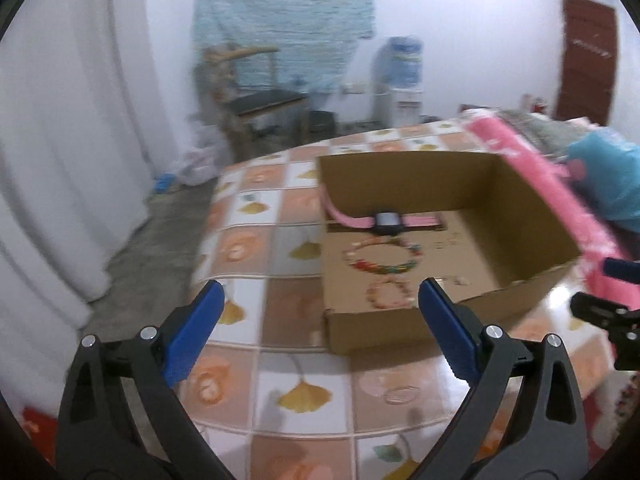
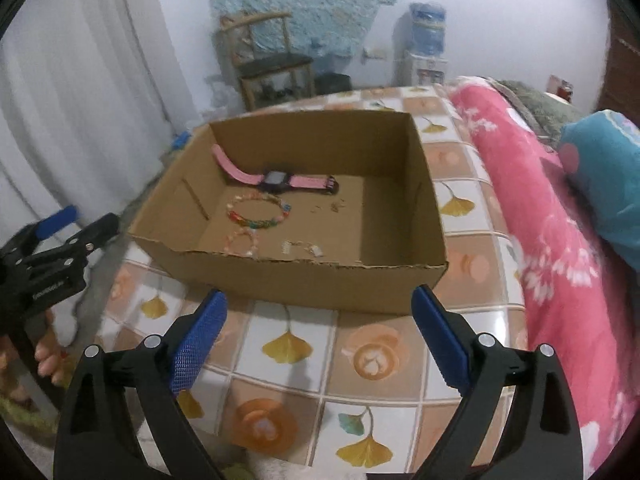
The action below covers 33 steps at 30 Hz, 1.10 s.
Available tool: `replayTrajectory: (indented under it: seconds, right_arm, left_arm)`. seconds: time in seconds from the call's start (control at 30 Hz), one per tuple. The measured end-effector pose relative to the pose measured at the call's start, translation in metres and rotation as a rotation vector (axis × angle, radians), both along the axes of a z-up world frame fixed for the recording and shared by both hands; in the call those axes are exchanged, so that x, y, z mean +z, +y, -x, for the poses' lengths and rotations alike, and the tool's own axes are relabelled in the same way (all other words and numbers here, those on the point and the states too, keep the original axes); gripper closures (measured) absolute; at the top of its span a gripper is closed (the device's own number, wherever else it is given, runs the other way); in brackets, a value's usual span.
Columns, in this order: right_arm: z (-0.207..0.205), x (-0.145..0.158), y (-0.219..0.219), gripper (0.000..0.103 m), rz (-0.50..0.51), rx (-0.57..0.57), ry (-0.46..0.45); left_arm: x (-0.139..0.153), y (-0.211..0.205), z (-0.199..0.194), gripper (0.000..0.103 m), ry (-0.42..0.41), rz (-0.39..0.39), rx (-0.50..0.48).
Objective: Organize jewelry
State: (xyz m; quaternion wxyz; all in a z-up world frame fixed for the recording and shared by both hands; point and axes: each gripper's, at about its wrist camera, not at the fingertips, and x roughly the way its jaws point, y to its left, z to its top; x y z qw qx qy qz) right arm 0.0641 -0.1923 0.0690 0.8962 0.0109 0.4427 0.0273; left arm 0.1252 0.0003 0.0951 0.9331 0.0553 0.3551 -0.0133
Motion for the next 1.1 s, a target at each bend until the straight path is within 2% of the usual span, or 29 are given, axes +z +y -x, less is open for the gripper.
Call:
replayTrajectory:
  seconds: [0.07,0.2,0.4,0.53,0.8,1.1]
  right_arm:
    - [-0.001,0.001,0.004,0.009,0.034,-0.010,-0.008]
    - [-0.004,0.004,0.008,0.007,0.047,-0.034,-0.011]
    - [-0.008,-0.005,0.018,0.007,0.033,-0.035,0.029]
    - [-0.009,-0.008,0.021,0.007,-0.007,-0.029,0.047]
    - [-0.012,-0.010,0.021,0.007,-0.011,-0.053,0.061]
    - [-0.013,-0.014,0.020,0.007,-0.024,-0.062,0.078]
  left_arm:
    - [-0.004,-0.001,-0.002,0.009,0.032,-0.010,0.021]
    - [-0.014,0.001,-0.009,0.009,0.162,0.039,0.044]
    - [-0.020,-0.004,-0.008,0.009,0.239,0.079,0.100]
    - [-0.019,-0.011,-0.007,0.009,0.237,0.072,0.122]
    - [-0.016,-0.014,-0.007,0.009,0.234,0.075,0.165]
    - [-0.017,-0.024,-0.004,0.009,0.238,0.030,0.128]
